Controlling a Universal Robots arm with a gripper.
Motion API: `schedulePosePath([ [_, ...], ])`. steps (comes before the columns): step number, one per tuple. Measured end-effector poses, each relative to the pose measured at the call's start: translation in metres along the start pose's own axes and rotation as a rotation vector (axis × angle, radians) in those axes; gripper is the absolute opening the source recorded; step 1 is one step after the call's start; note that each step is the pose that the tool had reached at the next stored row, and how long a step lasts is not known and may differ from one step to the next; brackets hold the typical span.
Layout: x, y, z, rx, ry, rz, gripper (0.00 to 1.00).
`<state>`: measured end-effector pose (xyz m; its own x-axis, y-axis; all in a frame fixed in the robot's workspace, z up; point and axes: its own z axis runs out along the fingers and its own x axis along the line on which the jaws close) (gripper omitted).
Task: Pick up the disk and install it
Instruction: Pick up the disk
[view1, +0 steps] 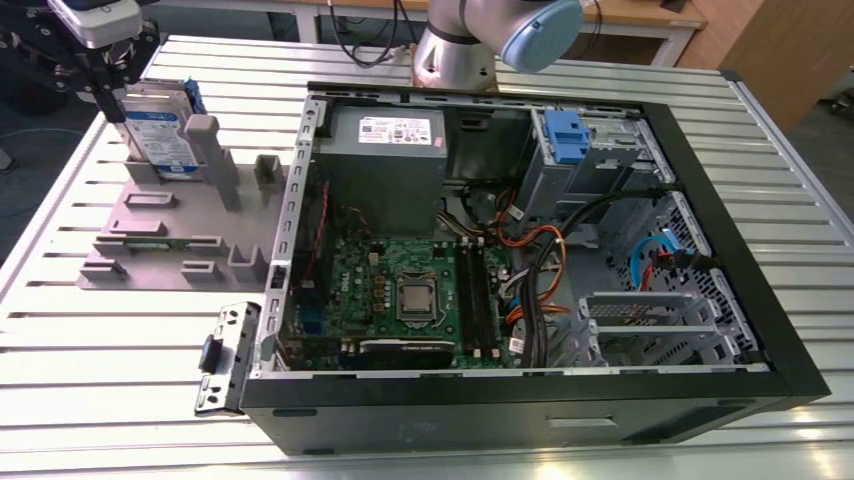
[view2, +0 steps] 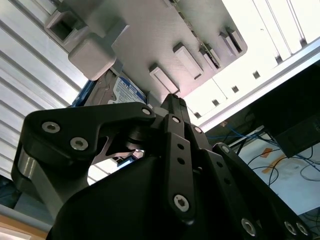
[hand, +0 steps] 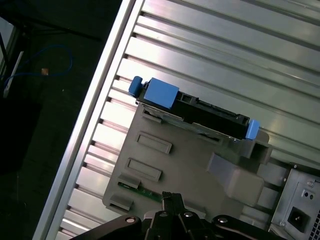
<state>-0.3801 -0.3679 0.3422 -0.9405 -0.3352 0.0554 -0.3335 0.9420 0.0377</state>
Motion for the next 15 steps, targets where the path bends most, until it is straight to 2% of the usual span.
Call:
schedulePosePath([
  [15, 0.0000, 0.0000, 0.0000, 0.0005, 0.0004, -0.009, 0.10],
])
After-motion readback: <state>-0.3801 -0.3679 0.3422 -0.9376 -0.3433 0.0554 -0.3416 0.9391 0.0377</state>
